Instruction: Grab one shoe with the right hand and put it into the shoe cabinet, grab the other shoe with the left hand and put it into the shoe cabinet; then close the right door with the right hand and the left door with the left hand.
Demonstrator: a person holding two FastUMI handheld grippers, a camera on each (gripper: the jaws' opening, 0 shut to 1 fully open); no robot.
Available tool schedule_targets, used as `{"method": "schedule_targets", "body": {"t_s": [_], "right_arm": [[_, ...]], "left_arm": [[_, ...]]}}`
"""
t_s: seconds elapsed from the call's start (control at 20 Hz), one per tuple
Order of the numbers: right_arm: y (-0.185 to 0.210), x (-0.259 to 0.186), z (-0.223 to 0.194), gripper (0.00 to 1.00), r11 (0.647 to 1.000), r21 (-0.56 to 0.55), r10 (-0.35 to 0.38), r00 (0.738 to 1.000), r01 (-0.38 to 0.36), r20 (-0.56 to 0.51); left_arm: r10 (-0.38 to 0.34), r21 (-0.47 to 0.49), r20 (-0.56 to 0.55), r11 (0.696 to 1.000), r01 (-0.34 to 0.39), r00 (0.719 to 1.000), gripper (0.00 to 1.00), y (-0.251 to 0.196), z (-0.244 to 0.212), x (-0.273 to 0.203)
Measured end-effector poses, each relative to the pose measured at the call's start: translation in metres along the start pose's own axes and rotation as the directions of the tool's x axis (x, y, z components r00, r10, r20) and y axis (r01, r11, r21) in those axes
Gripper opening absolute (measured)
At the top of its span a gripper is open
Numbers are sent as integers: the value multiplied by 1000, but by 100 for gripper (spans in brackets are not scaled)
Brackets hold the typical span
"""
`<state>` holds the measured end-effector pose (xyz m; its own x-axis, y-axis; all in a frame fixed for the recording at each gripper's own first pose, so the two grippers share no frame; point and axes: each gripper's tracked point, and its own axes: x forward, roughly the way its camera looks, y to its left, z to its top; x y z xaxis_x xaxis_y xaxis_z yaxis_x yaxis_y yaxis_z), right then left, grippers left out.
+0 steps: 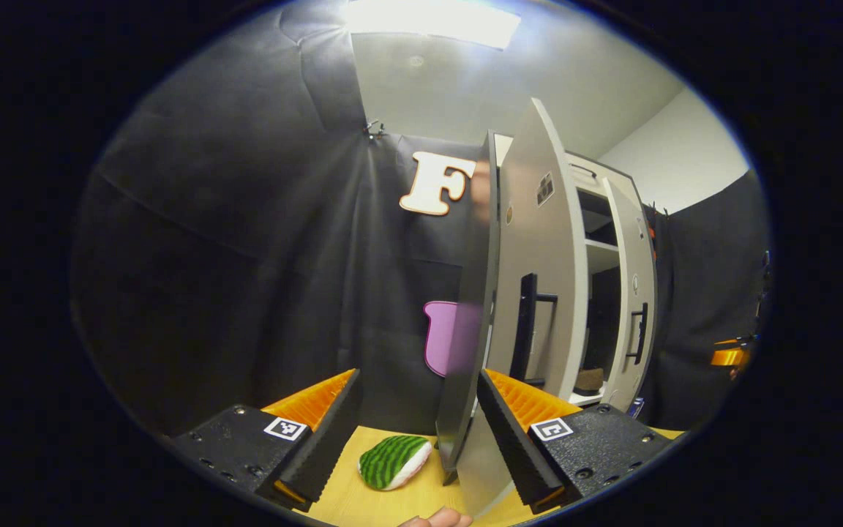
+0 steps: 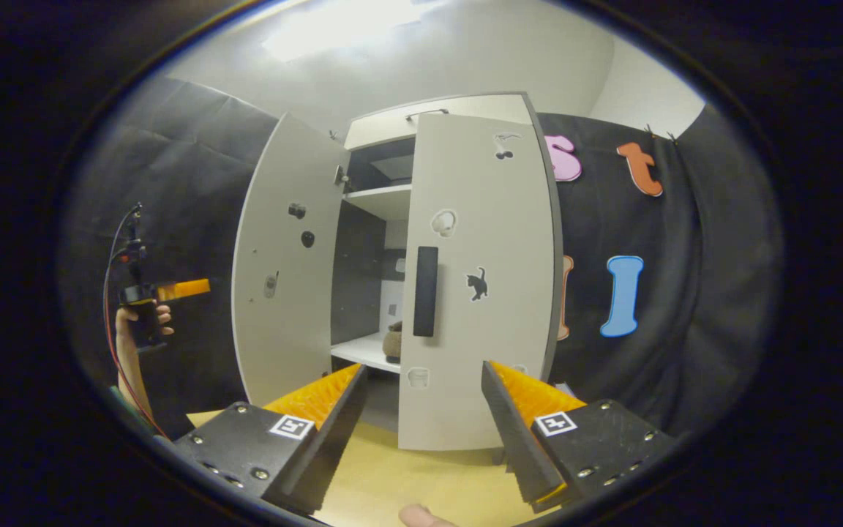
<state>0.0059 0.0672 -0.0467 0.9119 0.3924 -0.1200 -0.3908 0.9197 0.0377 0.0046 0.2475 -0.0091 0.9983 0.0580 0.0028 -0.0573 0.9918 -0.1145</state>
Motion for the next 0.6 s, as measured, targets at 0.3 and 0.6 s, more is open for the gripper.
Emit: {"method": "schedule_targets", "body": {"t_s": [0.3,0.6], "right_arm": [[4,-13,2,92,1000,9,8,1000,-8,22],[2,-17,-8,94,1000,18,23,1000,-24,17]], "left_arm": [[-82,14,-118,996,84,990,96,-4,-10,44],[-126,76,-250,986,149,960,96,-30,-22,72]]}}
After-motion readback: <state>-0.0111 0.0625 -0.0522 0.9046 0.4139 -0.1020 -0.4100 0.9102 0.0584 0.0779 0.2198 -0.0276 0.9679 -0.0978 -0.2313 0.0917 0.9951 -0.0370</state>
